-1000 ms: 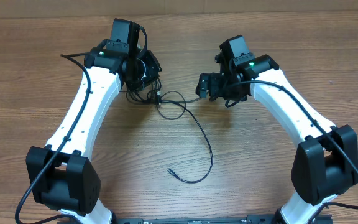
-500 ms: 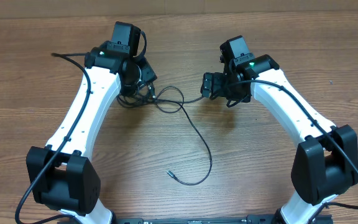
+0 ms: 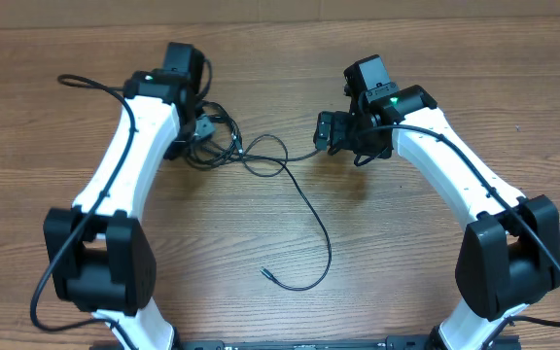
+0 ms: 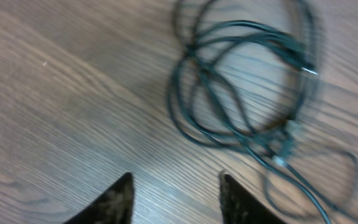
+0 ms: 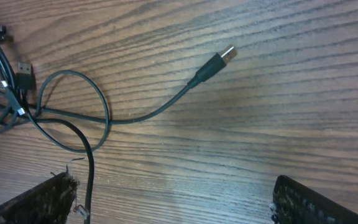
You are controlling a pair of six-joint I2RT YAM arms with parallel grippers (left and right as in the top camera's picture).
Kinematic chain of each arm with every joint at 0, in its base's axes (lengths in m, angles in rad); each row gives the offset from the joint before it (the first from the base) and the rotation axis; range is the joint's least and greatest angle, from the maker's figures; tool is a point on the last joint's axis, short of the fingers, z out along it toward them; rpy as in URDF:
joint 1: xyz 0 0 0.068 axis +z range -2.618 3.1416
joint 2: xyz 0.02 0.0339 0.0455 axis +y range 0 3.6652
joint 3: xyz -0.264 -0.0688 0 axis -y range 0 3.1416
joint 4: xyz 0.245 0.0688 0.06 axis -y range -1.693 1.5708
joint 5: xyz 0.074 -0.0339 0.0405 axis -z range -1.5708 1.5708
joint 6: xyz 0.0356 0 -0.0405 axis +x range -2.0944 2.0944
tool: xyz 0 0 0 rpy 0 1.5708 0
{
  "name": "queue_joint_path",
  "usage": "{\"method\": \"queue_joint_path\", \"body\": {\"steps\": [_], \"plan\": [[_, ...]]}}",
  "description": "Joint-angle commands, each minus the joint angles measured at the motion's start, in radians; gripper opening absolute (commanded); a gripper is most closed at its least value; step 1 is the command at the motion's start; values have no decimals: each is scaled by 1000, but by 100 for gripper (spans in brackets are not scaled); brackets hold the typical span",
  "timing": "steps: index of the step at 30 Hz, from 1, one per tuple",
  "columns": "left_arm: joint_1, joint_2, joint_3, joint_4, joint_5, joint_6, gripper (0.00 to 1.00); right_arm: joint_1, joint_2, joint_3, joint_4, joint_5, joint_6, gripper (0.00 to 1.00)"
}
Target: Untangle cables
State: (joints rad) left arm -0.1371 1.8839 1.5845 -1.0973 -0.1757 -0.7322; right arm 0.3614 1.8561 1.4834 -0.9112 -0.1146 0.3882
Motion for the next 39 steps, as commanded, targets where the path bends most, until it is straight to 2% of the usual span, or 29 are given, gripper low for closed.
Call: {"method": "queue_joint_path", "body": {"steps": [1,7,11,13,17,25,26,28,29,34,39], "plan": [[52,68,3,-7,31,4,41,-3,-13,8,13,14,4,100],[80,172,3,74,181,105,63,-3,-13,8,18,13,5,100],[80,185,3,167,222,53,64,-3,-13,8,18,13,4,100],[78,185,3,200,220,5,59,-3,-13,8,22,13,4,100],[78,201,3,232,209,-8,50,-3,-13,8,32,13,4,100],[78,296,3,310,237,-21,47,-3,-13,8,38,14,4,100],[78,310,3,313,248,-24,43,-3,-13,8,38,14,3,100],[79,326,3,312,251,-24,14,-3,-13,8,37,14,0,100],[79,328,3,312,251,-24,4,-3,-13,8,36,14,0,100],[80,312,79,264,290,-24,4,-3,-13,8,34,14,0,100],[75,278,272,63,301,-23,4,-10,-13,8,27,43,0,100]]}}
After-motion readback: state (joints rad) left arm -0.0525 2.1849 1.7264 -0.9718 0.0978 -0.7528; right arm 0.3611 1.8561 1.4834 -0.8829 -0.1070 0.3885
